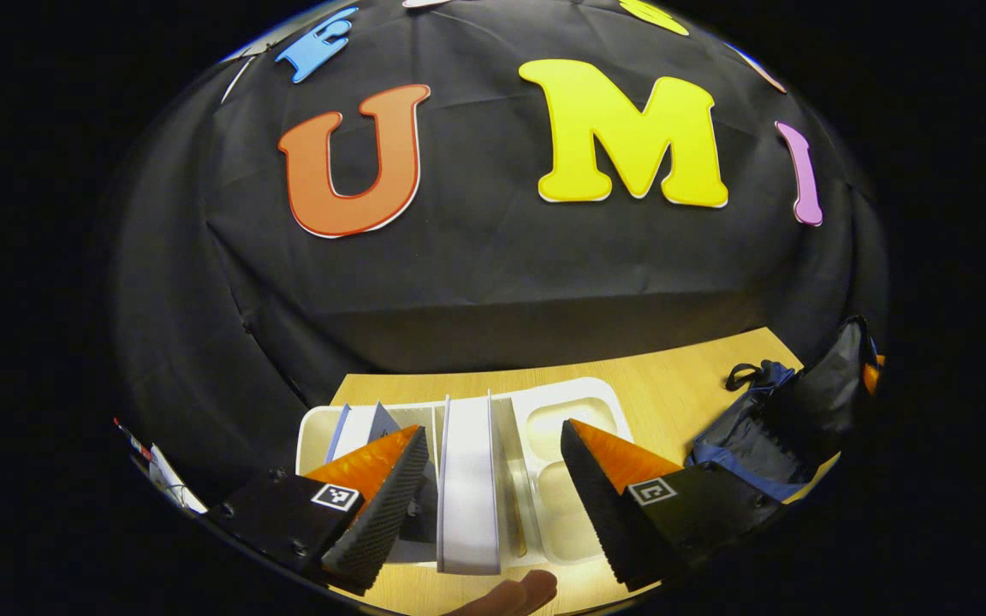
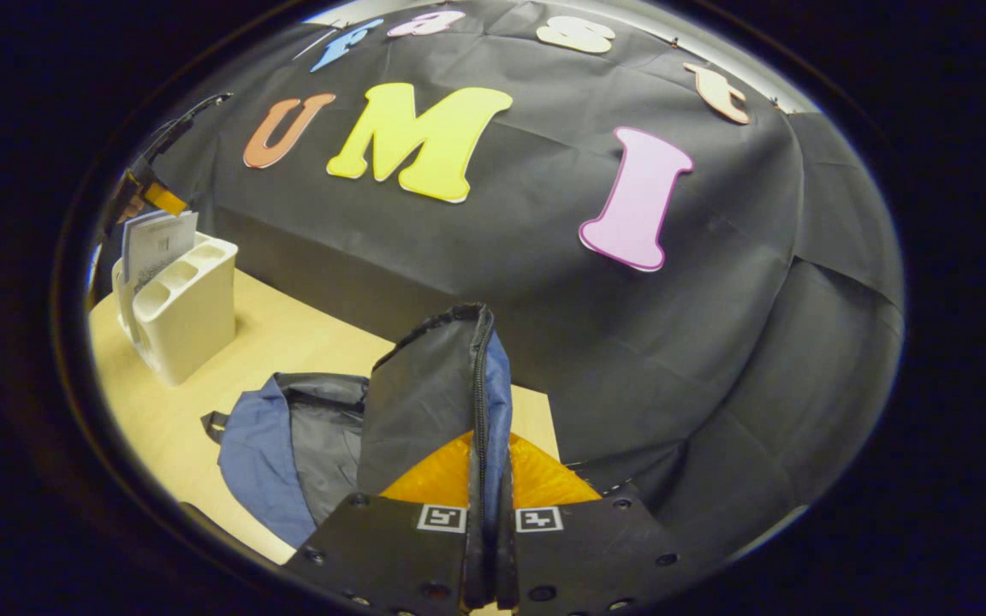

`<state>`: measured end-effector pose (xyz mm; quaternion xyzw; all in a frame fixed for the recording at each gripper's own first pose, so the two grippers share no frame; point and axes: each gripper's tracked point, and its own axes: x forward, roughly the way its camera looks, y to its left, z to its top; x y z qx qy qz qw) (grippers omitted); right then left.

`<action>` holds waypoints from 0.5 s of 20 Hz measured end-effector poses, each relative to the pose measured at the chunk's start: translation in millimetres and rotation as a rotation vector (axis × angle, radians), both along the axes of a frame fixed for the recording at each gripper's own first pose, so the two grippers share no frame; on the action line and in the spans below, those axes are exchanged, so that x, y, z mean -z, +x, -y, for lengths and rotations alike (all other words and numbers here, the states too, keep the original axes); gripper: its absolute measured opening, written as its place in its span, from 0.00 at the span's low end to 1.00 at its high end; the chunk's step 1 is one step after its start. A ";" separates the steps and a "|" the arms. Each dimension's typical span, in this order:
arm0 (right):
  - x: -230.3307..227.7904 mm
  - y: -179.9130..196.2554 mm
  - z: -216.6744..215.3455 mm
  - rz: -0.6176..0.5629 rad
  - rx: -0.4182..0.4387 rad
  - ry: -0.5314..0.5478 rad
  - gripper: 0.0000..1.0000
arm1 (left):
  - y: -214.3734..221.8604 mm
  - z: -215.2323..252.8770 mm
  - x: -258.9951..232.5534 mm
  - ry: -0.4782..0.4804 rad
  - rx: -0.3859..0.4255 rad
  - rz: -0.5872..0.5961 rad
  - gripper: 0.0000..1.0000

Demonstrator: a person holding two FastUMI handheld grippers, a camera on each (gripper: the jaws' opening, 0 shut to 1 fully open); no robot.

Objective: Open the schoolbag, grab two books from the bookshelf and put them into the schoolbag.

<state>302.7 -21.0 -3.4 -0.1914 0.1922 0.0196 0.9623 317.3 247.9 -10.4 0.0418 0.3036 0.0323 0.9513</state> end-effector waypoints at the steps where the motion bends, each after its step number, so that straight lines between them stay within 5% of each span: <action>1: 2.3 0.0 0.1 -0.001 -0.004 0.004 0.03 | 2.1 -4.3 2.9 0.025 -0.008 -0.010 0.97; 10: 10.2 -1.7 1.6 -0.006 -0.026 0.014 0.06 | -5.6 -14.9 45.3 0.060 -0.034 -0.238 0.89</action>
